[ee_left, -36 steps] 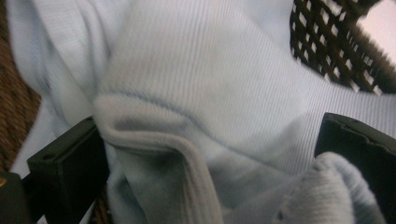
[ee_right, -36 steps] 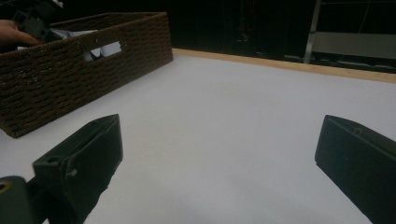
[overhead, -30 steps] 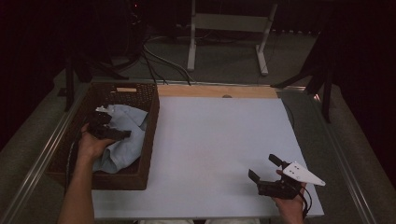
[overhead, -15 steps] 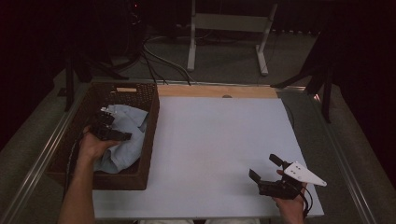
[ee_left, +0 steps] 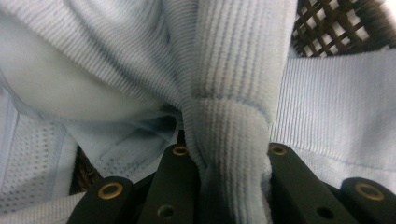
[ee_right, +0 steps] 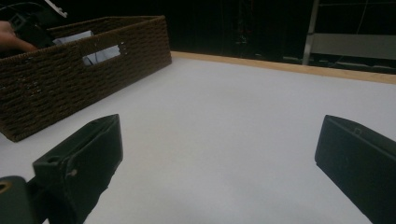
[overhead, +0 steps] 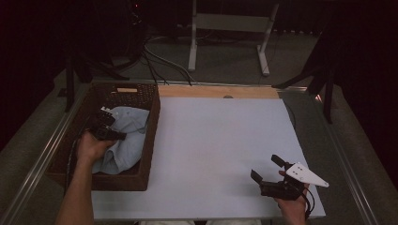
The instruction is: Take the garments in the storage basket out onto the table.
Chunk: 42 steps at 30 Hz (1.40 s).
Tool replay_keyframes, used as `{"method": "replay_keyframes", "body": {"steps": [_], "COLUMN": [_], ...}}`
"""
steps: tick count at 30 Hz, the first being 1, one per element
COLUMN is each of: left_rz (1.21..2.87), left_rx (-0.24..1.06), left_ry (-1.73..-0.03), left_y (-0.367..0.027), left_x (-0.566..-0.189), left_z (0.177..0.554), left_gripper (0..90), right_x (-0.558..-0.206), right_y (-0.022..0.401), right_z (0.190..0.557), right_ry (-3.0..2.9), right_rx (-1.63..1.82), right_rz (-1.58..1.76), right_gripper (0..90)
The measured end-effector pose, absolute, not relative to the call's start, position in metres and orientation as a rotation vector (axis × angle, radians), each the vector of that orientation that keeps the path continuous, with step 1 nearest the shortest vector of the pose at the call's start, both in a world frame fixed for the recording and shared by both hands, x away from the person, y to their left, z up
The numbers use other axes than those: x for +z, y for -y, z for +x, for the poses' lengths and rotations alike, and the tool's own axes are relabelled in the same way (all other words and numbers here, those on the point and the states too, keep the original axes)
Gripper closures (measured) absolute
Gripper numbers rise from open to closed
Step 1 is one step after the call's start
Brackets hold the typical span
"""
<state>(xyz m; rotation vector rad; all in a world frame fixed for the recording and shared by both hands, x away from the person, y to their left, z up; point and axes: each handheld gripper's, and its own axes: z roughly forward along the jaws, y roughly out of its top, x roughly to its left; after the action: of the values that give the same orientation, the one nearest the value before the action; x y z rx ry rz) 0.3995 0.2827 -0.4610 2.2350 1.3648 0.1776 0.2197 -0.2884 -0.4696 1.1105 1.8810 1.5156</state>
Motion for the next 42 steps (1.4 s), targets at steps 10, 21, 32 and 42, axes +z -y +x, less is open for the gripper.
{"method": "replay_keyframes", "body": {"steps": [10,21,32,42], "left_rz": [2.157,2.115,2.067,2.015], "left_rx": [0.285,0.346,0.365,0.369], "left_ry": [-1.266,-1.187,-1.152,-1.139], "left_y": [-0.285,-0.286,-0.289,-0.293], "left_x": [-0.435,-0.417,-0.408,-0.402], "left_z": [0.386,0.37,0.363,0.358], "left_gripper": [84.2,84.2,84.1,84.0], "right_x": [-0.47,-0.47,-0.47,-0.47], "right_y": [0.288,0.288,0.288,0.287], "right_z": [0.22,0.22,0.22,0.22], "right_ry": [-1.883,-1.884,-1.884,-1.887], "right_rx": [1.51,1.51,1.511,1.511], "right_rz": [1.111,1.108,1.109,1.11], "right_gripper": [1.2,1.2,1.2,1.2]}}
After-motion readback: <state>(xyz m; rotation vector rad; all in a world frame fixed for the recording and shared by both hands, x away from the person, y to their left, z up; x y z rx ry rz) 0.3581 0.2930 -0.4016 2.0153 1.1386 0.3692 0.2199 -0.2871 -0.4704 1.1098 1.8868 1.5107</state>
